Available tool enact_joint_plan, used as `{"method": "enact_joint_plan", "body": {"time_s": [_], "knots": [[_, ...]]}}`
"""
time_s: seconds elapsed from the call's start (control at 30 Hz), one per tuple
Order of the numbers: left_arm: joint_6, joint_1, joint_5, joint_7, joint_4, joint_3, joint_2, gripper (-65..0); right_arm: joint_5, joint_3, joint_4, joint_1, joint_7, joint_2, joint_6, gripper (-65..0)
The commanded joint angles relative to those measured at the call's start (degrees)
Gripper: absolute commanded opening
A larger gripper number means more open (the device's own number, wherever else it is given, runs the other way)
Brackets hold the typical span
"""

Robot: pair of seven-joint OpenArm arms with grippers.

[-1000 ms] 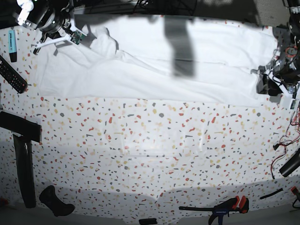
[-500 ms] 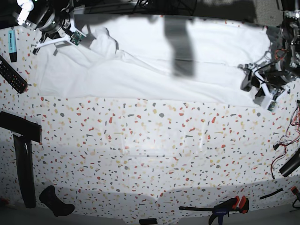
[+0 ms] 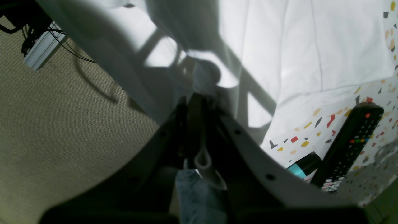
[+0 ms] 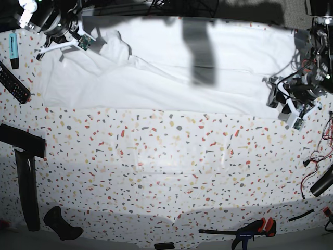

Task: Fold the T-shirt properly
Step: 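Grasp the folded shirt's corners with both grippers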

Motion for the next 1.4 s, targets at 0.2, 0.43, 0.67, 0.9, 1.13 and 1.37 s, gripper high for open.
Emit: {"method": "enact_joint_plan", "body": {"time_s": [0.2,0.43,0.67,0.9,1.13,1.37], "knots": [[0.2,-1.0,-6.2,-1.4,1.1,-0.3,-1.0,-65.0,-0.1,0.4,1.0,-0.2,0.1,0.6,-0.3,-65.0],[0.2,-0.3,-6.6,3.4,6.0,-0.5,-1.3,-65.0,-0.2,0.4,1.0,-0.2,0.0,0.3,-0.4,-65.0],[-1.7,6.8,-6.6,5.7,21.0,-0.5,-1.3,-65.0,-0.4,0.4,1.0,-0.2,-1.1,0.3,-1.6,-65.0],[-1.8,14.4,-6.4,5.7,27.1,-0.5,-1.4,-65.0,-0.4,0.4,1.0,-0.2,-1.3,0.3,-2.7,-65.0],[-4.0,20.5,-6.2,5.6,27.1,-0.5,-6.6,-65.0,-0.4,0.4,1.0,-0.2,-1.5,0.3,-2.9,-65.0],[-4.0,24.4,-6.1,5.6,27.1,-0.5,-13.6,-65.0,-0.6,0.4,0.9,-0.2,-2.0,0.3,-4.7,-65.0]]}}
